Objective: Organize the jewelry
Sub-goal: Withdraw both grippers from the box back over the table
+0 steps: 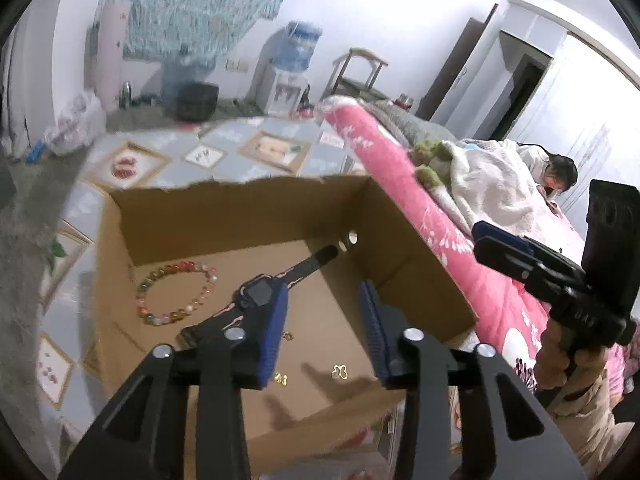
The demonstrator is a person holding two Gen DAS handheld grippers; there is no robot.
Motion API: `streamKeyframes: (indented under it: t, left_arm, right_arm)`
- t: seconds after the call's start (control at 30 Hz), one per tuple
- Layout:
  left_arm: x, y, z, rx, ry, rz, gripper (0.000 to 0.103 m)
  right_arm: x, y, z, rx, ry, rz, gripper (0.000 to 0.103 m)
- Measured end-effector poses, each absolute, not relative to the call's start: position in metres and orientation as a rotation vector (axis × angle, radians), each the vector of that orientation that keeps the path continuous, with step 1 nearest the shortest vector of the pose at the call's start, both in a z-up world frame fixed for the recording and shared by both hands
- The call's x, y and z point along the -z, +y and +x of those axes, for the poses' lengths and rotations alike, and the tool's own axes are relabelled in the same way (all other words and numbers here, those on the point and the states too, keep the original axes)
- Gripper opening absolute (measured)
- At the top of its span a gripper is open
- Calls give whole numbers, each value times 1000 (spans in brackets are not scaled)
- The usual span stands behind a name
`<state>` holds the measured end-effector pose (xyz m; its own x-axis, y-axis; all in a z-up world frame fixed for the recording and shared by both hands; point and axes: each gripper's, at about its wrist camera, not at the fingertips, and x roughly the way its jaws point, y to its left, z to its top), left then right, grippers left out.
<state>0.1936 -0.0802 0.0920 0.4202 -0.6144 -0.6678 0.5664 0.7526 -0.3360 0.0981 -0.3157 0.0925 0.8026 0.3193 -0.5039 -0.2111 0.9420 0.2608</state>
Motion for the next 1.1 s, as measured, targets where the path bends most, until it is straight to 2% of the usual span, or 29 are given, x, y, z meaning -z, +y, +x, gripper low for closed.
streamKeyframes:
  t: [0.27,0.43,0.63,0.8,0.93,1.1]
  left_arm:
    - [-132,-38,117,743,738,40,81]
    - [-132,-9,76,752,733,80,92]
    - [-78,-16,59,673,895,188,95]
    - [-19,-36,65,575,1005,273,95]
    - [12,-51,67,540,1047,321,95]
    - [26,-59,67,531,1079,331,95]
  right_arm:
    - [-112,-330,28,-266,446,237,64]
    - [-100,-338,2,-243,464,285,67]
    - [-47,-328,1,-210,663,316,71]
    - [5,-302,17,-46,872,223,72]
    - [36,-287,20,-27,957,221,72]
    - [44,-268,23,-80,969,240,72]
